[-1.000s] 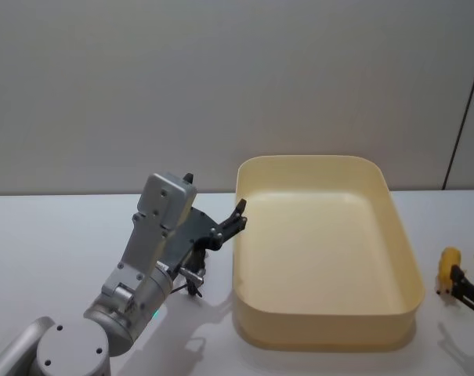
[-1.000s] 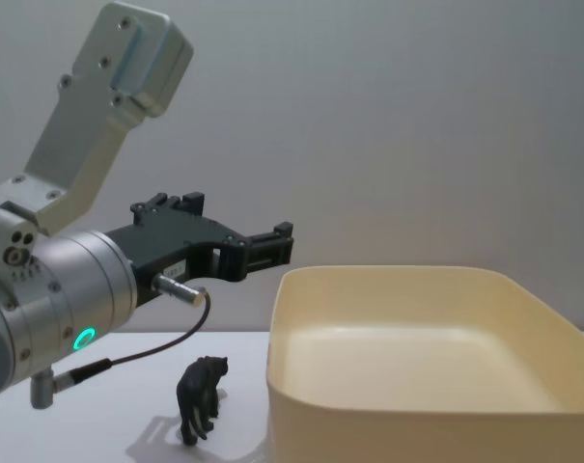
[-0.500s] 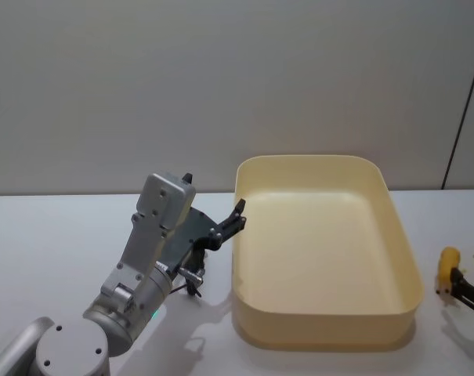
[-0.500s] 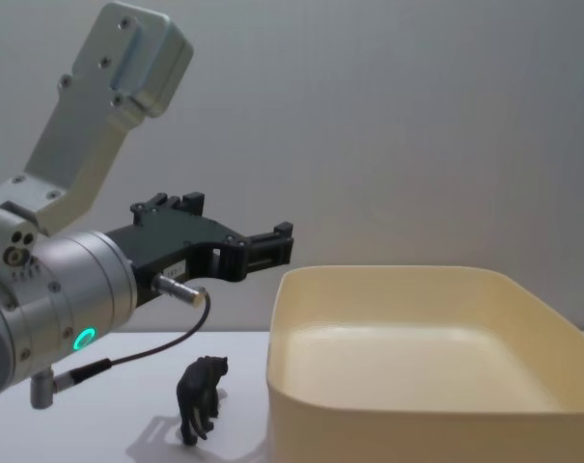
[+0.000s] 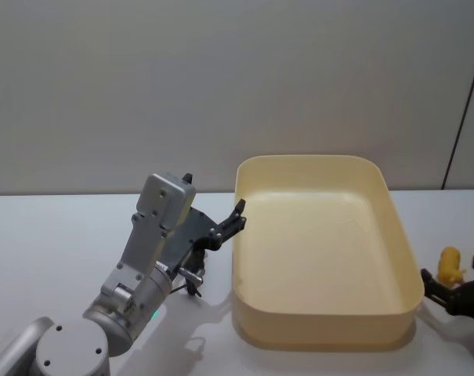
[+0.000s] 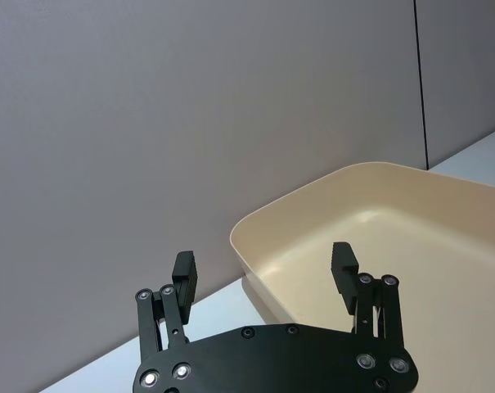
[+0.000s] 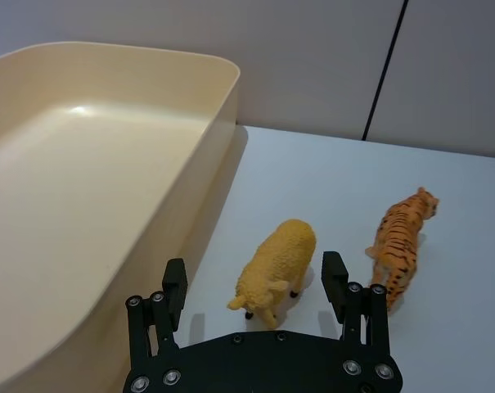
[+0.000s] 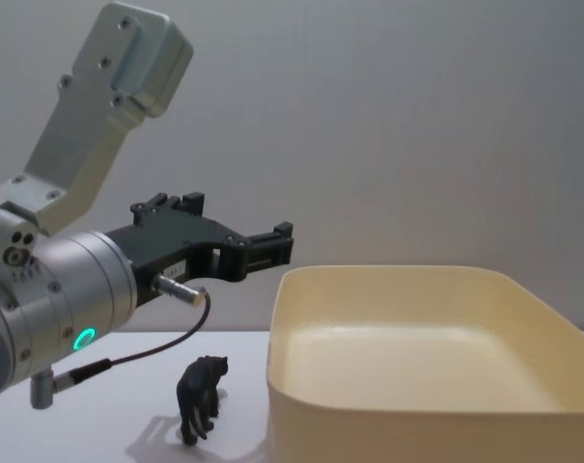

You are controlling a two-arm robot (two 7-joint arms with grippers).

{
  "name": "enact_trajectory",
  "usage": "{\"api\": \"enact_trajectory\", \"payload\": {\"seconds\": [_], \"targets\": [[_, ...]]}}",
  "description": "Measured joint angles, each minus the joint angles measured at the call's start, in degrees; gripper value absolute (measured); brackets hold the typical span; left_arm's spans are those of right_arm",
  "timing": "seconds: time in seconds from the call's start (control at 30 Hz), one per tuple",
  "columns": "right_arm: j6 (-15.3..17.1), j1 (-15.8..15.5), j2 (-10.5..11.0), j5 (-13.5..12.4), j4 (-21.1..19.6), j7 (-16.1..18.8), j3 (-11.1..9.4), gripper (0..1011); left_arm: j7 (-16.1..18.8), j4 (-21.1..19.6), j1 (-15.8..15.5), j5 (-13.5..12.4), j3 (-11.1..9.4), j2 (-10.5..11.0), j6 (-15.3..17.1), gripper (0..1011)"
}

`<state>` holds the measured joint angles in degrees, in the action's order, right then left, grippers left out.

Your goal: Pick up the toy alternately with two hands and place it into the central storage box.

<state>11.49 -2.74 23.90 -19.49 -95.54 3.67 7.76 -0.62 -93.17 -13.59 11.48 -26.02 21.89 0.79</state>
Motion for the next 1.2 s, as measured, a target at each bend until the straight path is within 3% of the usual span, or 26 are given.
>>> {"api": "enact_trajectory", "payload": {"seconds": [0.4, 0.5, 1.2], "targets": [[1.6, 4.7, -2.9, 3.8, 5.4, 1.7, 2.1, 998, 0.0, 0.0, 0.0, 0.0, 0.0, 0.0, 0.0, 1001], [1.8, 5.3, -3.4, 4.4, 6.1, 1.9, 2.4, 953, 0.0, 0.0, 0.0, 0.0, 0.0, 0.0, 0.0, 1001], [2.2, 7.2, -4.6, 6.1, 8.3, 2.4, 3.2, 342, 0.0, 0.0, 0.0, 0.0, 0.0, 0.0, 0.0, 1001]]}}
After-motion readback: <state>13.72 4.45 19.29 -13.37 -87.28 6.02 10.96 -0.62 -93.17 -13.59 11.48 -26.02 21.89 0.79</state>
